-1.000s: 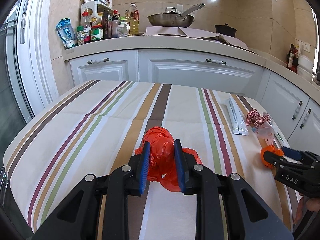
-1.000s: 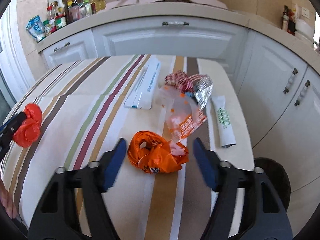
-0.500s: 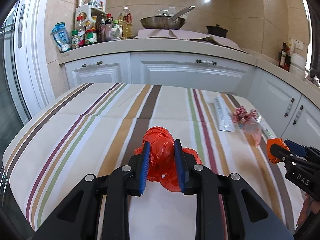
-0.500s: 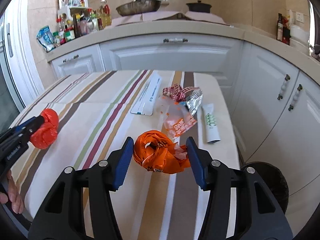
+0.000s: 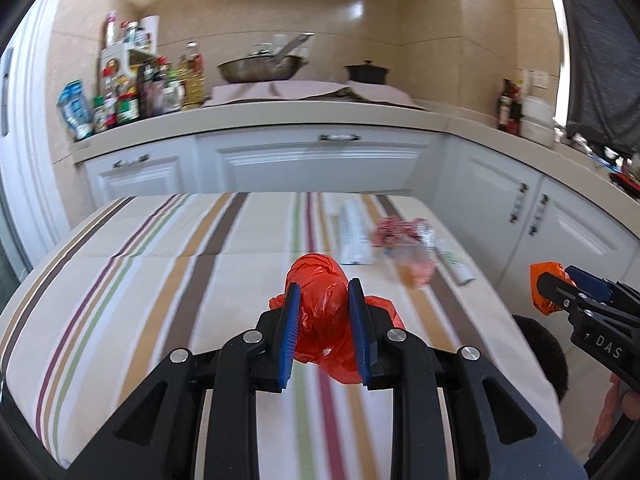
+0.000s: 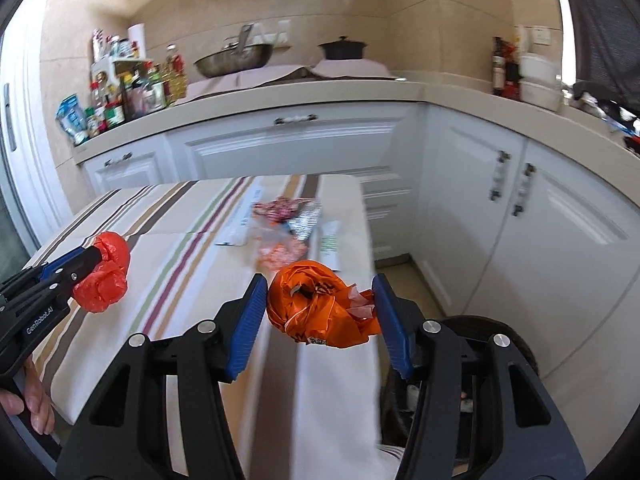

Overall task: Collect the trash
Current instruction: 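Carry the orange wrapper and red bag over the black bin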

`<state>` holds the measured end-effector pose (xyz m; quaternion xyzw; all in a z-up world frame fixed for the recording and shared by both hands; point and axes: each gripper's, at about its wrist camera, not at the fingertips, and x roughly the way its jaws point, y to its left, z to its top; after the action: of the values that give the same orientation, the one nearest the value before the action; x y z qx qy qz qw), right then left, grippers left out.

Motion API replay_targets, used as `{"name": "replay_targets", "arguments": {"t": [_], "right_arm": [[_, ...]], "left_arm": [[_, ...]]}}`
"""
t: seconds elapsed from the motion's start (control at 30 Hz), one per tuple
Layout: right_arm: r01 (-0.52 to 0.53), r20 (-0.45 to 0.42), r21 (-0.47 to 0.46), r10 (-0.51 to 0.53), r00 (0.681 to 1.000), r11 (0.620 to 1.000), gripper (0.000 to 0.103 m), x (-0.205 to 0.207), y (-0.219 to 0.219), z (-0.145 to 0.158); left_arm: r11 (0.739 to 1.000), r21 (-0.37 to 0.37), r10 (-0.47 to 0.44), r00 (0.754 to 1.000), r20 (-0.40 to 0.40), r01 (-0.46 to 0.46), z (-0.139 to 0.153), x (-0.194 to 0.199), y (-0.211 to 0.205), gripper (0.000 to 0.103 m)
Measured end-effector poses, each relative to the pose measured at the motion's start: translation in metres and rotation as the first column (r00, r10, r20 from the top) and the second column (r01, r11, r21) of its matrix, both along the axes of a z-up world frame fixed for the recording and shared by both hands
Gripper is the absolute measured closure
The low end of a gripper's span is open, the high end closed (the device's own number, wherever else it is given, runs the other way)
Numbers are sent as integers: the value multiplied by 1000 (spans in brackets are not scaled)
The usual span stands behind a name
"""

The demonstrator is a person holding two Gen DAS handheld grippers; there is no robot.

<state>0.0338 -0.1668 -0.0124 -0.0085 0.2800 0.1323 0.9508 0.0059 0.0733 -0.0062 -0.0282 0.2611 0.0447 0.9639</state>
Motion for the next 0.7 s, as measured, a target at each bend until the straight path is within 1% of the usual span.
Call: {"name": "replay_targets", "arguments": {"t": [0.17,0.43,0.7], "right_arm": [[75,9,9,-75,997,997,50,-13,-36,1],[180,30,36,-181,983,983,50,-31,-88,3],[244,37,59,-246,969,968,50,-42,-130,-1]], "left_arm": [[997,9,-82,997,6,82,3,-2,-31,78],[980,25,-197,980,26,196,8,-1,-82,78],[963,28,-268,963,23,267,6,2,-126,78]]}}
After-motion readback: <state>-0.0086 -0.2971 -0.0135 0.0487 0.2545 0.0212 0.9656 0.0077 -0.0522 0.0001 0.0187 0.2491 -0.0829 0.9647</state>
